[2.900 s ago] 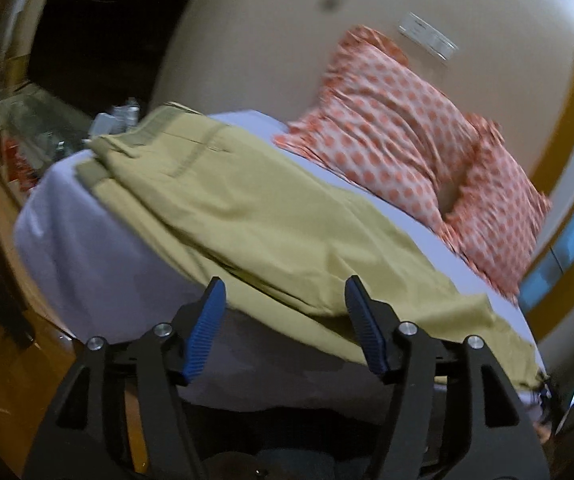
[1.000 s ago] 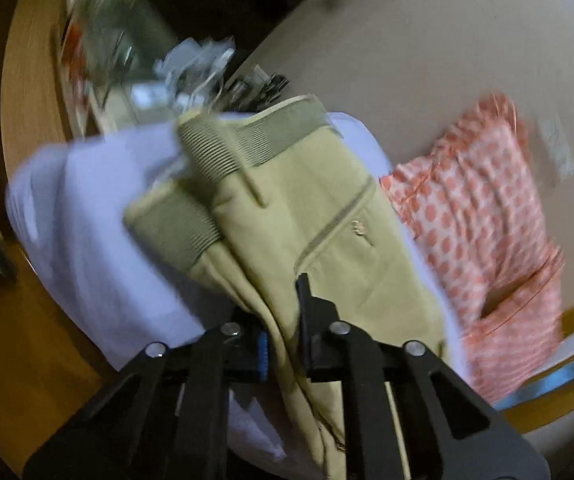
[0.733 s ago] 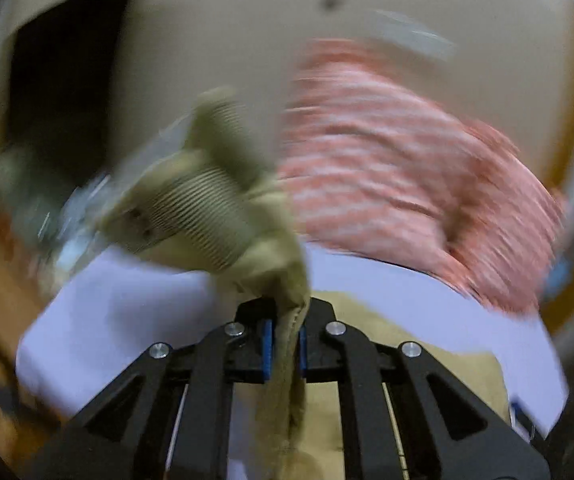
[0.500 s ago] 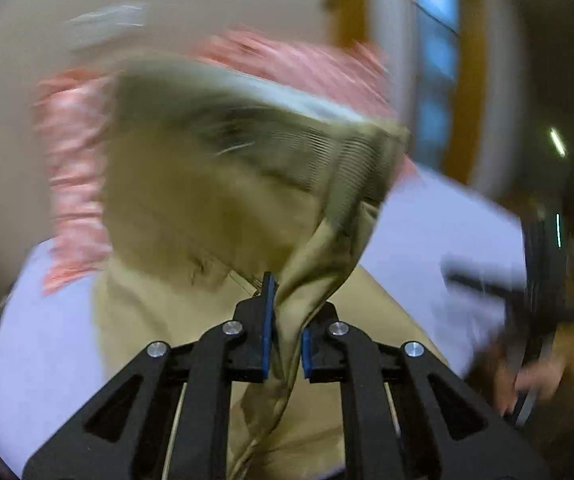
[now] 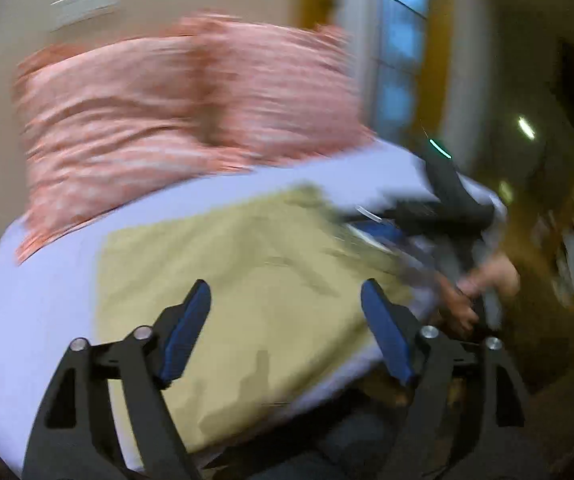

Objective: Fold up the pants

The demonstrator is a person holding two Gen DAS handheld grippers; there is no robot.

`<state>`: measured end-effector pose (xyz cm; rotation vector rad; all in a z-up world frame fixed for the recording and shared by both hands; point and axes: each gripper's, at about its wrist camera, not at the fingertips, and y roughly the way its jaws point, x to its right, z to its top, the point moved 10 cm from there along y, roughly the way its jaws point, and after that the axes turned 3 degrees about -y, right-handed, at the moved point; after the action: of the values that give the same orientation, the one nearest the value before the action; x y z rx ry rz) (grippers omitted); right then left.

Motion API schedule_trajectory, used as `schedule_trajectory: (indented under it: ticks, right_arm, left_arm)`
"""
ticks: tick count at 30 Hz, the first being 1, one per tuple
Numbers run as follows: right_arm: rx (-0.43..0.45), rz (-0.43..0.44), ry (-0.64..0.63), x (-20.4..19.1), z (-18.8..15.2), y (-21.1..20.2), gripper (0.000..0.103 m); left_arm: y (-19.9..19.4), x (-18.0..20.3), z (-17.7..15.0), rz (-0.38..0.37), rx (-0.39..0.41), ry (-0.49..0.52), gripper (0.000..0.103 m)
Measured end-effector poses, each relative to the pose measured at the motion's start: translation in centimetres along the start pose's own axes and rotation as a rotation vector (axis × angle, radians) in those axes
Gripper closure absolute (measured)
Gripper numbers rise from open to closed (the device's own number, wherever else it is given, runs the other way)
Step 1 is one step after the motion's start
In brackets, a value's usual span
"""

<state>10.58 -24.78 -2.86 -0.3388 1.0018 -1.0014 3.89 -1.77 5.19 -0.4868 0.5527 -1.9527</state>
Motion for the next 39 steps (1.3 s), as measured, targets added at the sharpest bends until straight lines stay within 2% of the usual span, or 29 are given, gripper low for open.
schedule_trajectory:
  ticks: [1,2,4,5,7,9,11,13,14,15,16,17,18,22,26,28,29,30,31,32,33,34,35,36,37,38,39]
  right_arm:
    - [-0.007,-0.007,-0.012,-0.1,0.0,0.4,0.023]
    - [-0.019,-0.005,-0.039,-0.5,-0.1,1.0,0.026]
    - [-0.040,0.021,-0.069,-1.3,-0.3,1.6,0.026]
    - [-0.047,0.039,-0.065,-1.4,-0.3,1.5,0.026]
    - [-0.042,0.070,-0.035,-1.1,-0.1,1.2,0.031]
    - [-0.029,0.088,-0.012,-0.6,0.3,1.0,0.035]
    - [-0.041,0.118,-0.017,-1.0,0.3,1.2,0.035]
    - [-0.073,0.186,-0.027,-2.1,-0.1,1.6,0.038]
    - [-0.116,0.280,0.001,-3.0,-0.7,1.9,0.050]
    - [-0.153,0.358,0.049,-3.4,-1.3,2.3,0.057]
    - [-0.174,0.400,0.084,-3.6,-1.6,2.7,0.070]
    - [-0.178,0.413,0.100,-3.4,-1.7,2.8,0.079]
    - [-0.169,0.428,0.111,-3.4,-1.4,2.8,0.081]
    - [-0.096,0.370,0.054,-4.1,3.0,2.3,0.086]
    - [-0.010,0.291,0.007,-3.9,8.3,2.5,0.087]
    - [0.026,0.203,0.006,-2.3,10.9,3.5,0.086]
    - [0.025,0.129,0.010,-0.9,11.6,4.4,0.080]
    - [0.021,0.031,0.014,0.6,12.0,5.0,0.076]
    - [0.017,-0.076,0.003,2.1,12.0,5.3,0.064]
    - [0.017,-0.252,-0.027,4.2,12.1,4.9,0.062]
    - [0.034,-0.355,-0.063,5.1,12.0,3.9,0.062]
    - [0.087,-0.434,-0.110,5.4,11.7,1.9,0.053]
    - [0.143,-0.490,-0.150,5.0,11.3,0.0,0.032]
    - [0.174,-0.518,-0.176,4.5,10.9,-1.2,0.019]
    - [0.205,-0.548,-0.212,3.5,10.1,-2.6,0.003]
    - [0.220,-0.543,-0.257,1.7,8.8,-3.6,0.001]
    - [0.218,-0.528,-0.286,0.4,7.7,-3.8,0.001]
  left_arm:
    - [0.4,-2.6,0.3,0.030,-0.004,-0.068,0.024]
    - [1.3,-7.2,-0.1,0.062,-0.037,-0.198,0.024]
    - [3.2,-11.3,-1.3,0.073,-0.110,-0.323,0.026]
    - [4.6,-13.0,-2.4,0.070,-0.165,-0.381,0.026]
    - [6.9,-13.5,-3.8,-0.012,-0.249,-0.429,0.027]
    - [8.3,-13.0,-4.3,-0.082,-0.296,-0.436,0.027]
    - [9.0,-12.1,-3.9,-0.124,-0.292,-0.421,0.021]
    - [9.3,-11.7,-3.8,-0.172,-0.289,-0.448,0.025]
    - [9.8,-11.6,-3.5,-0.187,-0.290,-0.466,0.044]
    - [9.9,-11.6,-3.5,-0.173,-0.300,-0.463,0.057]
    - [10.0,-11.6,-3.5,-0.152,-0.308,-0.447,0.077]
    - [10.1,-11.5,-3.2,-0.142,-0.314,-0.435,0.086]
    - [9.7,-11.2,-2.8,-0.140,-0.310,-0.424,0.089]
    - [10.1,-10.9,1.3,-0.108,-0.252,-0.352,0.092]
    - [12.9,-12.0,7.1,-0.045,-0.143,-0.323,0.091]
    - [15.1,-12.7,8.4,0.001,-0.130,-0.321,0.087]
    - [16.8,-13.4,8.5,0.053,-0.153,-0.328,0.083]
    - [17.9,-14.1,8.1,0.110,-0.181,-0.333,0.082]
    - [19.0,-15.0,7.4,0.181,-0.221,-0.328,0.079]
    - [19.0,-15.3,6.9,0.200,-0.238,-0.333,0.068]
    - [18.6,-15.6,6.4,0.216,-0.242,-0.339,0.065]
    - [17.5,-15.9,5.9,0.235,-0.230,-0.340,0.060]
    - [15.7,-16.0,5.6,0.268,-0.202,-0.322,0.047]
    - [14.0,-15.9,5.3,0.312,-0.182,-0.306,0.036]
    - [12.2,-15.9,4.8,0.366,-0.163,-0.293,0.011]
    - [10.0,-15.6,4.2,0.430,-0.139,-0.271,0.002]
    - [8.2,-14.7,3.7,0.453,-0.118,-0.248,0.002]
